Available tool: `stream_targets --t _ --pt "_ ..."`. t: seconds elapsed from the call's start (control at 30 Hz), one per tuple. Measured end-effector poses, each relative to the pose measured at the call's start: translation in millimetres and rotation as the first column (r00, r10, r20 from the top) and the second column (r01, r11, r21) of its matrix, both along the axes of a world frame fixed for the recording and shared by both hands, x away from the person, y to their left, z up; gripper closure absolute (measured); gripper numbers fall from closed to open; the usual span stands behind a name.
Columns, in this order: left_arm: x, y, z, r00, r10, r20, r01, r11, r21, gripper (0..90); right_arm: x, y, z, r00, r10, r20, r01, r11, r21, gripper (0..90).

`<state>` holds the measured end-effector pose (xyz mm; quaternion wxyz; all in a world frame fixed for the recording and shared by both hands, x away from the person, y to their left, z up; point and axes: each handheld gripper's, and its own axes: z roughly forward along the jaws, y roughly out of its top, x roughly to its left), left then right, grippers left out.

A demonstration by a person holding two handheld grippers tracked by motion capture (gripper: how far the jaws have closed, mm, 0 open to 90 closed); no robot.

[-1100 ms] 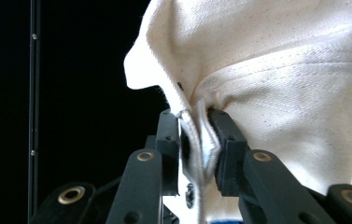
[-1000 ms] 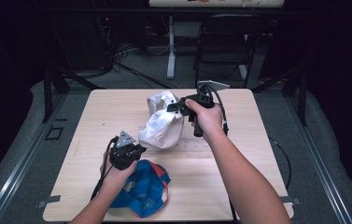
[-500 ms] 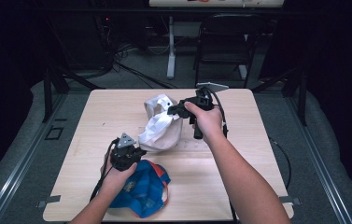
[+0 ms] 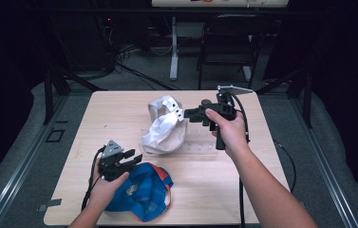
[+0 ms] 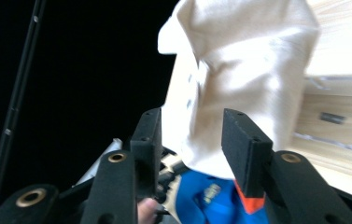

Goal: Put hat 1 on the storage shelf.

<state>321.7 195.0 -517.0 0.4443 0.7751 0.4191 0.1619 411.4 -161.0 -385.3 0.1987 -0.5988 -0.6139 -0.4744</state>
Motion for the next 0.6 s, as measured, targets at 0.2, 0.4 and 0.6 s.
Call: stream_targets --t 0.2,0.4,0.6 --pt "-11.2 19.9 -1.2 0.9995 0.029 -0.014 -0.029 0.9996 -0.004 57.7 -25.5 -14.4 -10.0 0.9976 0.02 0.067 -0.017 0.999 -0.046 53.9" --pt "-20.2 42.9 -5.2 0.997 0.068 -0.035 -0.069 0.9975 -0.015 56.5 -51.4 -24.3 -32.1 0.9925 0.03 0.118 -0.018 0.995 -0.097 53.1" --pt "-29.2 60.2 -7.3 0.9955 0.084 -0.044 -0.084 0.9964 0.009 55.5 -71.6 -23.9 -57.8 0.9868 0.05 0.154 -0.026 0.987 -0.157 55.5"
